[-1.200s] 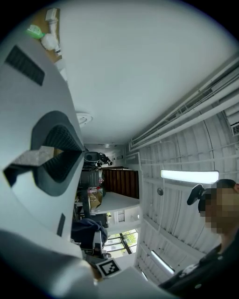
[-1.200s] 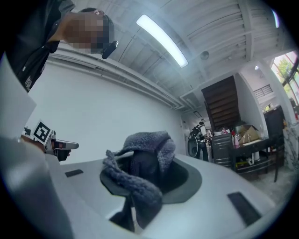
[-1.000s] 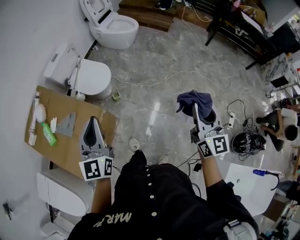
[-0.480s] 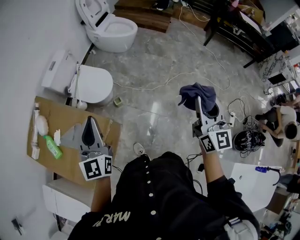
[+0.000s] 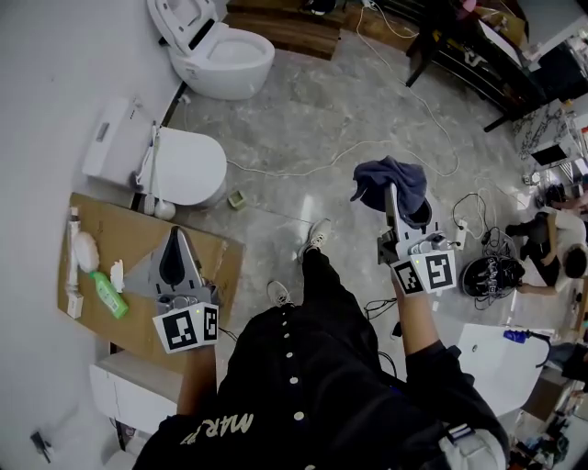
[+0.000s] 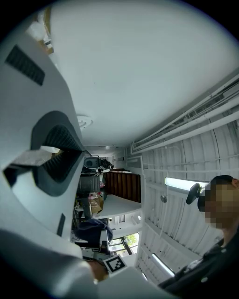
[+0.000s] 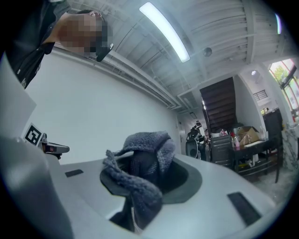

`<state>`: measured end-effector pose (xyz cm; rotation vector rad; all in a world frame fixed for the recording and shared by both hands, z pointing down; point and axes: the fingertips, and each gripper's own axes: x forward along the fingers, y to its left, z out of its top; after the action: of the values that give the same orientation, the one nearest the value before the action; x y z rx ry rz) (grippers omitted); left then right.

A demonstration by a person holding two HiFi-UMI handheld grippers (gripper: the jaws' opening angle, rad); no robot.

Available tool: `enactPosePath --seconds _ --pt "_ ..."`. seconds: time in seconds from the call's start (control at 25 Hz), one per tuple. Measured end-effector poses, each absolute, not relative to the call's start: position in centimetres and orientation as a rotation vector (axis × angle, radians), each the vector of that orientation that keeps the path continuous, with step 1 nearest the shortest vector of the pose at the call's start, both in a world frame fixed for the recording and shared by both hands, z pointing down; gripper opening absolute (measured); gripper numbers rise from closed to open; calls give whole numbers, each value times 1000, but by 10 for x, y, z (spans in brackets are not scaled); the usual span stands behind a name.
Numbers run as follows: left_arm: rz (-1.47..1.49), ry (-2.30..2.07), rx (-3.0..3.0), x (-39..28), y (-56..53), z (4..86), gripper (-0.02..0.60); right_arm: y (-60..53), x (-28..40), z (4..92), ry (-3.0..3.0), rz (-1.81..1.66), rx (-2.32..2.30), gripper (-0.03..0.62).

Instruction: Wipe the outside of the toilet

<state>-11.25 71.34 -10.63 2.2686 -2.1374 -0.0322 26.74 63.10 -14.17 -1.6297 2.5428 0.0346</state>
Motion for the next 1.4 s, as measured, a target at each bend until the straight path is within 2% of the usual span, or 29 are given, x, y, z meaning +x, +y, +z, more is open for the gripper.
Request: enactPosePath --seconds 0.36,1.0,1.4 --pt "0 -2216 2255 -109 639 -109 11 536 269 -127 2529 2 -1557 126" --pt "43 -2266 2216 -55 401 -126 11 288 304 -135 2594 33 -1444 126" --pt "58 -2269 2150 -35 349 -117 11 225 320 -112 2639 -63 -1410 126"
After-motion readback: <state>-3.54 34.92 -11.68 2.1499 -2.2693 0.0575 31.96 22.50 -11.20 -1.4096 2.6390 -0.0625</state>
